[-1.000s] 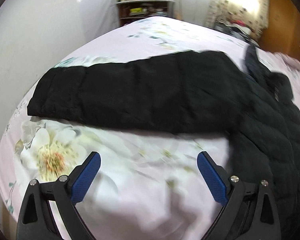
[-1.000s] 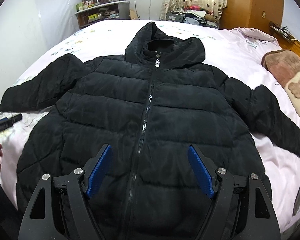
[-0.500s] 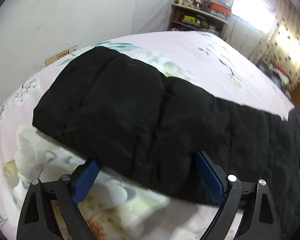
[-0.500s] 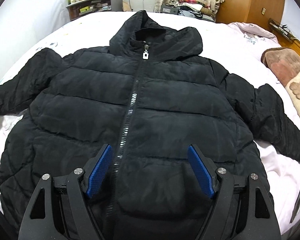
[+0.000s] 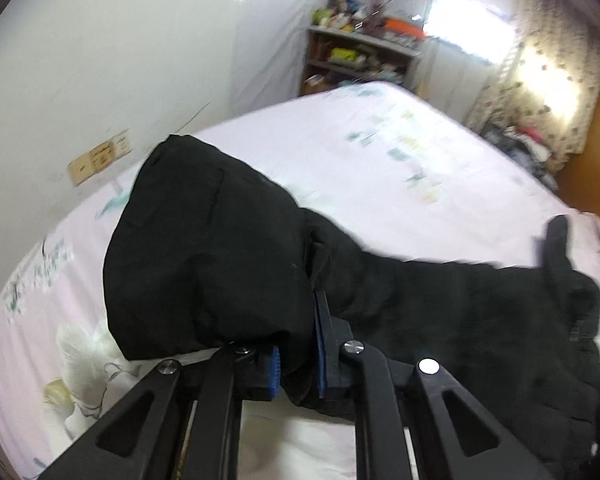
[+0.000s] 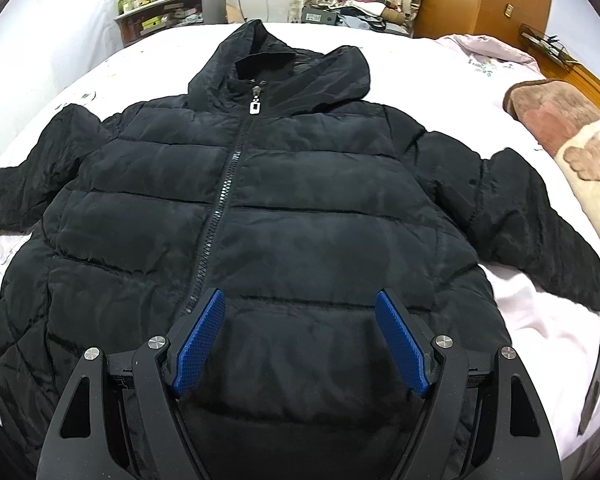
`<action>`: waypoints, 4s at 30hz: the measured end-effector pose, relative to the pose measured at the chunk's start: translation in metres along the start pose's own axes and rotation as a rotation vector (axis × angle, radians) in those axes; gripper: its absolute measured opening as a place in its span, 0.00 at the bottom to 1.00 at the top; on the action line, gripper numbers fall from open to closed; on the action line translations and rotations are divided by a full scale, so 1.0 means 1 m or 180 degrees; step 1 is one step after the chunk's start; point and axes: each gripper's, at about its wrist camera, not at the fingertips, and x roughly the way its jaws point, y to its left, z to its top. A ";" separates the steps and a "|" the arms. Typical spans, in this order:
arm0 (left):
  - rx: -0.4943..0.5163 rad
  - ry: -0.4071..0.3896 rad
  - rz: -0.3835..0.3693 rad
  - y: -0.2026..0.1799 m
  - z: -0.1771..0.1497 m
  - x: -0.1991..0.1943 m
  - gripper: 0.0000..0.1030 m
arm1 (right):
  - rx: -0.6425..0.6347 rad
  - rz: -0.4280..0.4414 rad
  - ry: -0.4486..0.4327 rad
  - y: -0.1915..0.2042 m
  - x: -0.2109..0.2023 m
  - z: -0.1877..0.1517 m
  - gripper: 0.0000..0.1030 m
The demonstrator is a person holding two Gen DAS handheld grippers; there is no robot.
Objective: Fold large clothes
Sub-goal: 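Grasp the sleeve nearest the left tool with the left tool, then swing the held sleeve across the jacket body and open the left tool, then move the right tool to the cuff of the other sleeve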
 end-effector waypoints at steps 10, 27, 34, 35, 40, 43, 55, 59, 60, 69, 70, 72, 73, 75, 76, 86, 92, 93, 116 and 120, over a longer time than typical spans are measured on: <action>0.0500 -0.0243 -0.1134 -0.121 0.025 -0.116 0.11 | 0.0087 -0.0032 -0.0146 -0.024 -0.036 -0.002 0.75; 0.1343 0.0569 -0.2357 -0.382 -0.092 -0.098 0.11 | 0.0610 -0.0107 -0.0198 -0.109 -0.046 -0.025 0.75; 0.1483 0.1135 -0.2323 -0.407 -0.144 -0.041 0.30 | 0.0758 -0.0142 -0.0077 -0.130 -0.028 -0.037 0.75; 0.1455 0.1243 -0.2357 -0.409 -0.149 -0.035 0.37 | 0.0766 -0.0142 -0.0073 -0.131 -0.027 -0.037 0.75; 0.1336 0.1351 -0.2554 -0.393 -0.138 -0.046 0.68 | 0.0753 -0.0116 -0.0167 -0.127 -0.031 -0.030 0.75; 0.1364 0.1119 -0.2704 -0.375 -0.119 -0.070 0.68 | 0.0748 -0.0059 -0.0251 -0.122 -0.035 -0.018 0.75; 0.1145 0.0690 -0.1255 -0.227 -0.051 0.006 0.43 | 0.0383 0.0182 -0.0228 -0.073 0.041 0.065 0.37; 0.1035 0.0811 -0.1224 -0.218 -0.073 0.029 0.43 | 0.0441 0.0126 0.0051 -0.077 0.101 0.084 0.36; 0.1064 0.0795 -0.1225 -0.217 -0.076 0.031 0.43 | 0.0456 0.0130 0.0088 -0.080 0.112 0.086 0.36; 0.1280 0.0724 -0.1119 -0.228 -0.084 0.025 0.42 | 0.0406 0.0090 0.0248 -0.081 0.143 0.093 0.35; 0.1303 0.0700 -0.1143 -0.227 -0.080 0.014 0.42 | 0.0399 0.0071 0.0241 -0.081 0.135 0.094 0.35; 0.1309 0.0590 -0.1264 -0.220 -0.070 0.003 0.42 | 0.0417 0.0094 0.0095 -0.086 0.110 0.096 0.35; 0.1315 0.0525 -0.1312 -0.216 -0.069 -0.008 0.42 | 0.0441 0.0157 -0.0001 -0.087 0.097 0.092 0.35; 0.1352 0.0489 -0.1344 -0.209 -0.076 -0.019 0.42 | 0.0467 0.0218 -0.0085 -0.086 0.085 0.083 0.35; 0.1389 0.0520 -0.1304 -0.207 -0.081 -0.016 0.42 | 0.0447 0.0242 -0.0051 -0.085 0.086 0.075 0.35; 0.1478 0.0672 -0.1013 -0.200 -0.091 -0.017 0.43 | 0.0248 0.0076 0.0340 -0.076 0.105 0.063 0.35; 0.1521 0.0521 -0.1160 -0.180 -0.109 -0.091 0.43 | 0.0544 0.0044 0.0025 -0.083 0.026 0.033 0.36; 0.1529 0.0511 -0.1188 -0.177 -0.114 -0.104 0.43 | 0.0597 0.0055 -0.0008 -0.083 0.013 0.024 0.36; 0.1762 0.0461 -0.1538 -0.180 -0.181 -0.232 0.55 | 0.0828 0.0193 -0.0220 -0.077 -0.111 -0.076 0.37; 0.1774 0.0484 -0.1532 -0.190 -0.183 -0.225 0.56 | 0.0926 0.0170 -0.0232 -0.093 -0.106 -0.077 0.46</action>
